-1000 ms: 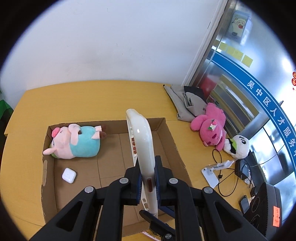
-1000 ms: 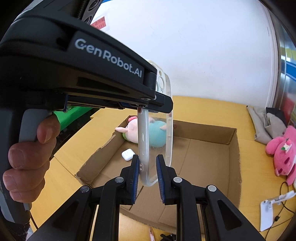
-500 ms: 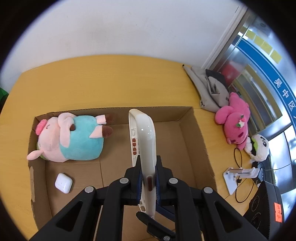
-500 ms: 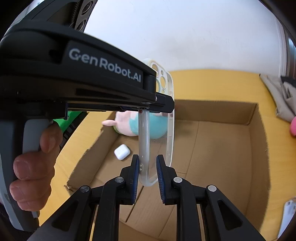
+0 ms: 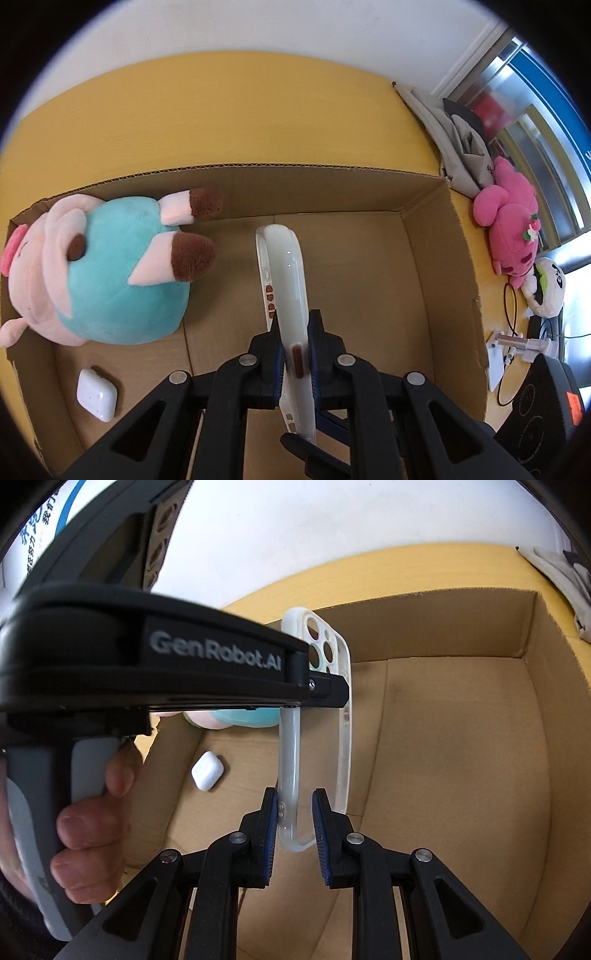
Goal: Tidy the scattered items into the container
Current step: 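Carry the phone case with the right tool over the box, then open the right tool to drop the phone case into the box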
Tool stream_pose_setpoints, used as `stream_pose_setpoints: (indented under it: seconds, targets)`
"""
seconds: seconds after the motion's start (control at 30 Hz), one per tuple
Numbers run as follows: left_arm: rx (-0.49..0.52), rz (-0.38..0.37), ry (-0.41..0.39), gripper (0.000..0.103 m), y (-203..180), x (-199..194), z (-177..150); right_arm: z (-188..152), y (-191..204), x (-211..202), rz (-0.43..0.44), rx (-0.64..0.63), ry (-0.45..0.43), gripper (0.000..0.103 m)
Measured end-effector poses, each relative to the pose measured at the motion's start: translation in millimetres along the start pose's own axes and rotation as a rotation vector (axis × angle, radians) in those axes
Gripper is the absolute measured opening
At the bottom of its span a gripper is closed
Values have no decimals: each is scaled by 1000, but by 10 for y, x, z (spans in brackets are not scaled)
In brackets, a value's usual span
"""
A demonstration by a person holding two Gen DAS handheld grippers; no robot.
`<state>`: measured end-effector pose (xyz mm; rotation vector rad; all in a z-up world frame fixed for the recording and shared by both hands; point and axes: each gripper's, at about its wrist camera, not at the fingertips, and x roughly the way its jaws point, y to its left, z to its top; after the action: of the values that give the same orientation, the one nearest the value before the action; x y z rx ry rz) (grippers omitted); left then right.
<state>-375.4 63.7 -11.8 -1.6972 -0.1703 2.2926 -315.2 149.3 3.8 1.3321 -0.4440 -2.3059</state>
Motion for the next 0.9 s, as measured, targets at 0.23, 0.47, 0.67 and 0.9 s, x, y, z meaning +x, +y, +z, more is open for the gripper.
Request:
stream_pose_setpoints:
  seconds: [0.23,0.47,0.67,0.9]
  targets:
    - [-1,12,-13,11,29,121,68,3,-13,40,18,21,-11,20]
    - [2,17,-47,19,86,135,90,-69,65,58,11,24,-19,20]
    - [-4,-12,-121,33,104,-82,87,-173,111,66,-17,33,-21,15]
    - [31,-5,-148,33,31,-184,-5,-204,-39,155,-20,88,-1,12]
